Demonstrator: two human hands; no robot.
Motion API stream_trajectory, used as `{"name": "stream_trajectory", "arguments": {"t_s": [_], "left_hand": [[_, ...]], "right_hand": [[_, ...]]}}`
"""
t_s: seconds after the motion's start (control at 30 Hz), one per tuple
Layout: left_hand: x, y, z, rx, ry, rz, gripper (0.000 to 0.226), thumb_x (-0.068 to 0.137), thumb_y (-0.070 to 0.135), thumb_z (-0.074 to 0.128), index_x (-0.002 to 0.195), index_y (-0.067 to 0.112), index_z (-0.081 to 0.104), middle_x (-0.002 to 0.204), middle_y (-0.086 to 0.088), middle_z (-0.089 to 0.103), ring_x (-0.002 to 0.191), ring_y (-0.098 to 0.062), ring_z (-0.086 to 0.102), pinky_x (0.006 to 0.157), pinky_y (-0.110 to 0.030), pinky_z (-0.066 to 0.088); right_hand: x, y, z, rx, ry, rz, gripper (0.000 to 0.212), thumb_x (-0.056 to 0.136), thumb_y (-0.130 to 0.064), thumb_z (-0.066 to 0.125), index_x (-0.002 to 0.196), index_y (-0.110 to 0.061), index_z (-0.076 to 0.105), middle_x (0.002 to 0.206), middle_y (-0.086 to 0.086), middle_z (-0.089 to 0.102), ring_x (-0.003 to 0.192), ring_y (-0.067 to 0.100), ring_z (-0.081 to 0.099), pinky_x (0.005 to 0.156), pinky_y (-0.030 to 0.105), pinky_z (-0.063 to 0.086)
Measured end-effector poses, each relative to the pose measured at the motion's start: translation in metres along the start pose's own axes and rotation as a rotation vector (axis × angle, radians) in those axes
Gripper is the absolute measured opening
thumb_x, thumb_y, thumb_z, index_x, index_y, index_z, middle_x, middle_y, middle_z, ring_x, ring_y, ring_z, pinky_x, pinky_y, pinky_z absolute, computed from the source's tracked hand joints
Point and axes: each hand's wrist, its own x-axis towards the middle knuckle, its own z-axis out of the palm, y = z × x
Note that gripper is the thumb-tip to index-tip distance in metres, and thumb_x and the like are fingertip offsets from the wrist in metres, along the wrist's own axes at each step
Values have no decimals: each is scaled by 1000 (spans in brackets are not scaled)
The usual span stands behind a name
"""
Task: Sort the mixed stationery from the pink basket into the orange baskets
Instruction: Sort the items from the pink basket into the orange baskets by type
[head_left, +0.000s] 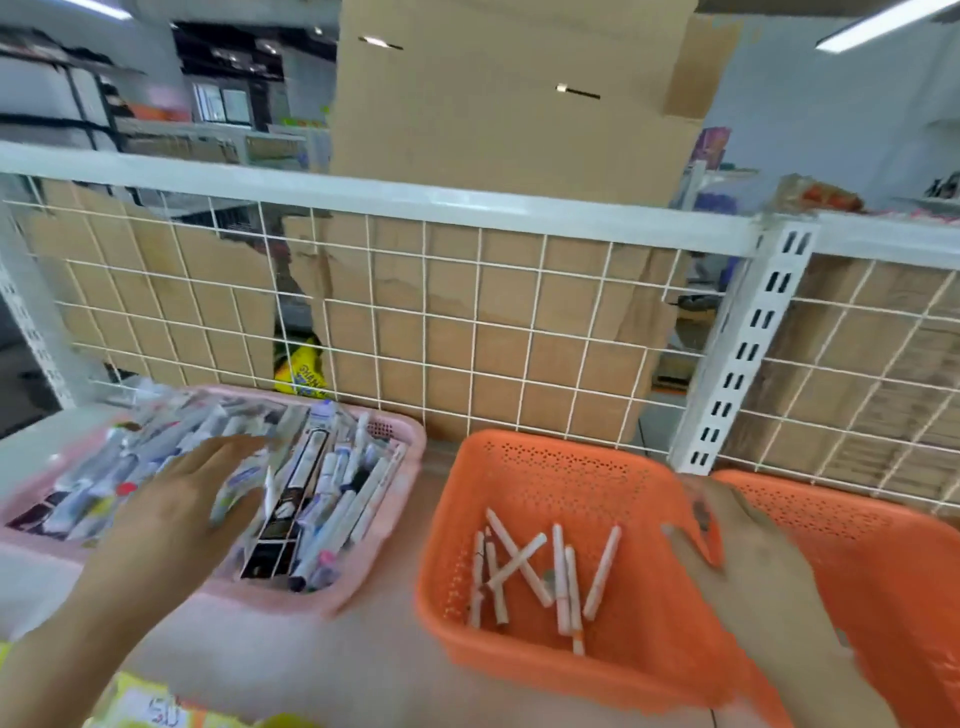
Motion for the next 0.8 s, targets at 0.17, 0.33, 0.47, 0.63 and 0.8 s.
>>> {"name": "stream_trajectory", "arguments": {"t_s": [0.17, 0.33, 0.47, 0.63, 0.8], "left_hand": [[12, -59, -7, -37, 12, 23, 48, 71, 2, 77, 115, 15, 61, 113, -9, 65, 88, -35, 67, 58, -39, 51], [28, -108, -7, -47, -30, 74, 44, 70, 2, 78, 112, 9, 64, 110, -10, 67, 79, -32, 68, 59, -32, 47], [40, -131, 4, -101, -86, 60, 42, 75, 7, 75, 116, 12, 64, 117, -6, 65, 91, -32, 66, 68, -34, 49], [53, -145, 16, -154, -111, 87, 35, 84, 27, 61, 117, 16, 64, 120, -4, 63, 101, -29, 64, 77, -38, 52], [61, -144, 27, -195, -158, 162, 50, 82, 43, 36, 109, 14, 66, 107, -3, 67, 94, -30, 64, 74, -39, 52]], "right_hand": [[10, -76, 22, 77, -42, 55, 44, 72, -14, 79, 113, -11, 63, 104, 8, 68, 93, 31, 66, 76, 42, 52], [24, -149, 54, 133, -140, 40, 41, 82, -23, 69, 121, -18, 59, 115, 3, 64, 105, 27, 61, 84, 35, 46], [34, -196, 81, 171, -218, -16, 42, 83, -33, 58, 122, -16, 58, 115, 4, 63, 103, 27, 61, 83, 33, 46], [48, -237, 105, 172, -405, -41, 44, 94, -32, 52, 136, -24, 42, 116, -6, 59, 93, 7, 54, 74, 9, 37], [60, -261, 120, -10, -514, 48, 36, 93, -36, 52, 121, -14, 46, 96, -3, 55, 90, 15, 54, 71, 25, 40]]}}
